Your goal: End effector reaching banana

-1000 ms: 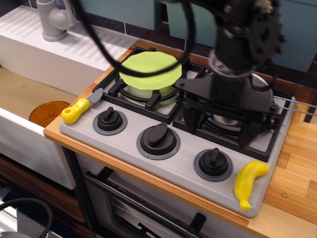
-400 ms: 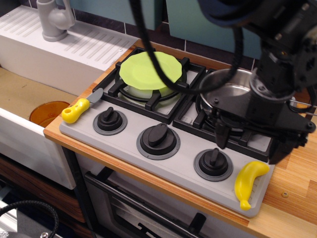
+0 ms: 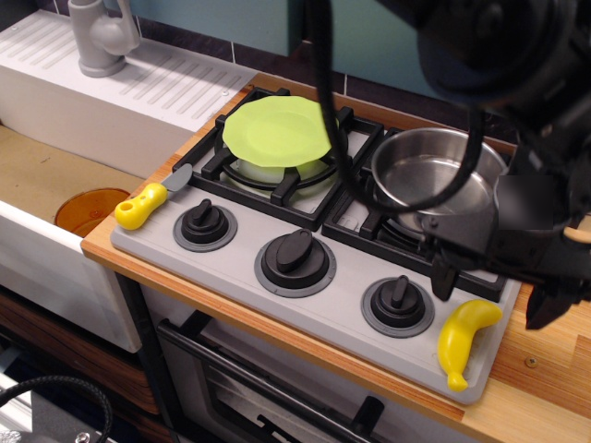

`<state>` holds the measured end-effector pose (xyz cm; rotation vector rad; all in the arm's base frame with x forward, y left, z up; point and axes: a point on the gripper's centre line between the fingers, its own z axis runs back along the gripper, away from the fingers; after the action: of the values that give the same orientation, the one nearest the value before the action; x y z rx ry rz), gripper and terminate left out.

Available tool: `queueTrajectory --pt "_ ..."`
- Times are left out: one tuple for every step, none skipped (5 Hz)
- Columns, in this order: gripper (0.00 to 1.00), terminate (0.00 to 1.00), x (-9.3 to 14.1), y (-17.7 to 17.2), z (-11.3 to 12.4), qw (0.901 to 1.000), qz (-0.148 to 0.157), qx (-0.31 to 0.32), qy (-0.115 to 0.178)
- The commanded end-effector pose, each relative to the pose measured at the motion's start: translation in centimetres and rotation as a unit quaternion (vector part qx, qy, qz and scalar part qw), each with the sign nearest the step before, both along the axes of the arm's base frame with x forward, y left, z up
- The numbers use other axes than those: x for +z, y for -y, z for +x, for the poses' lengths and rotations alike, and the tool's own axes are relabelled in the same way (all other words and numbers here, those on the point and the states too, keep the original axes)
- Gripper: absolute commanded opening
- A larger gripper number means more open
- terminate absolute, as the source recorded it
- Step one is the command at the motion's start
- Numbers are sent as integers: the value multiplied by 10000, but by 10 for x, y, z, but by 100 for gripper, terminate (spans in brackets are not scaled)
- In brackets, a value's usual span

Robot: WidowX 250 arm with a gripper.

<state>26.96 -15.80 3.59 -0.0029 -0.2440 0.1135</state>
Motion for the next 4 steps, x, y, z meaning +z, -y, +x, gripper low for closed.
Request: queueTrajectory --pt "100 0 -10 5 -5 9994 -161 -49 292" --pt "100 0 -14 3 -10 9994 -177 -21 299" --pt "100 0 -21 -2 -17 9990 -261 -162 340" --pt "100 0 -21 -2 -17 9990 -261 -162 340"
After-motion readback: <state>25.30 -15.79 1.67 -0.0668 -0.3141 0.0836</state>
